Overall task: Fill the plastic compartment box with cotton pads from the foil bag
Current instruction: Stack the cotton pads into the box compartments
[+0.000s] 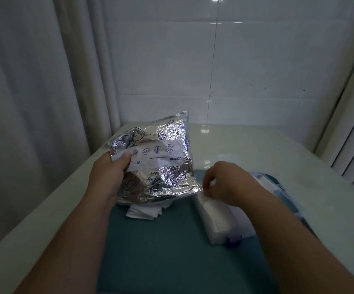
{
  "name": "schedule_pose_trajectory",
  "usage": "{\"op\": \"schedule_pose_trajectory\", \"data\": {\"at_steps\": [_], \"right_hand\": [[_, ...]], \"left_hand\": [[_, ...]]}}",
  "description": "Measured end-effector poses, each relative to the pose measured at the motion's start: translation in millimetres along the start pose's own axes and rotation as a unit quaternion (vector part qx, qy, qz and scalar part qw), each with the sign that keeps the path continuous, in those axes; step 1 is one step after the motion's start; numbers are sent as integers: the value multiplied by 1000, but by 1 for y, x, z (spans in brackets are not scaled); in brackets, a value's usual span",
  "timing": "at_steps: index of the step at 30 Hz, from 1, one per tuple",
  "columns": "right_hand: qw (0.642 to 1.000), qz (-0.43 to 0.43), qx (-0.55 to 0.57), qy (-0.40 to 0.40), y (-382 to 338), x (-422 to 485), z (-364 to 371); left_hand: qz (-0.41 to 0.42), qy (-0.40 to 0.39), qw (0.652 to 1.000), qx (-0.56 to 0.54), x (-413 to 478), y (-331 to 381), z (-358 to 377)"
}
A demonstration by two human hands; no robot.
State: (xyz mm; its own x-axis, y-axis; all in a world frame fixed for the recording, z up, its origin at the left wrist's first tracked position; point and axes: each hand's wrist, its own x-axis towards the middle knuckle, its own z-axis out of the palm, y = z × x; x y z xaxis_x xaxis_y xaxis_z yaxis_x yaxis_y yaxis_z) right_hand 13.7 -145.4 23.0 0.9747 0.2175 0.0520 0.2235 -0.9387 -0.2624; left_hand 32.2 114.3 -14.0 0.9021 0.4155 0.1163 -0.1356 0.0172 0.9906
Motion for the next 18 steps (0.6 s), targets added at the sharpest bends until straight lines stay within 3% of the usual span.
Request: {"op": "schedule_pose_trajectory", "data": {"at_steps": [3,10,18], "right_hand": [[998,1,-11,57,7,2,-1],[999,36,-29,23,6,17,10],[992,83,-25,93,9,32,27]], "left_hand": [[1,-5,1000,-11,2,-1,-1],[-4,-15,1000,-13,4,-3,-1],[-14,-15,999,-30,0,-1,4]]}}
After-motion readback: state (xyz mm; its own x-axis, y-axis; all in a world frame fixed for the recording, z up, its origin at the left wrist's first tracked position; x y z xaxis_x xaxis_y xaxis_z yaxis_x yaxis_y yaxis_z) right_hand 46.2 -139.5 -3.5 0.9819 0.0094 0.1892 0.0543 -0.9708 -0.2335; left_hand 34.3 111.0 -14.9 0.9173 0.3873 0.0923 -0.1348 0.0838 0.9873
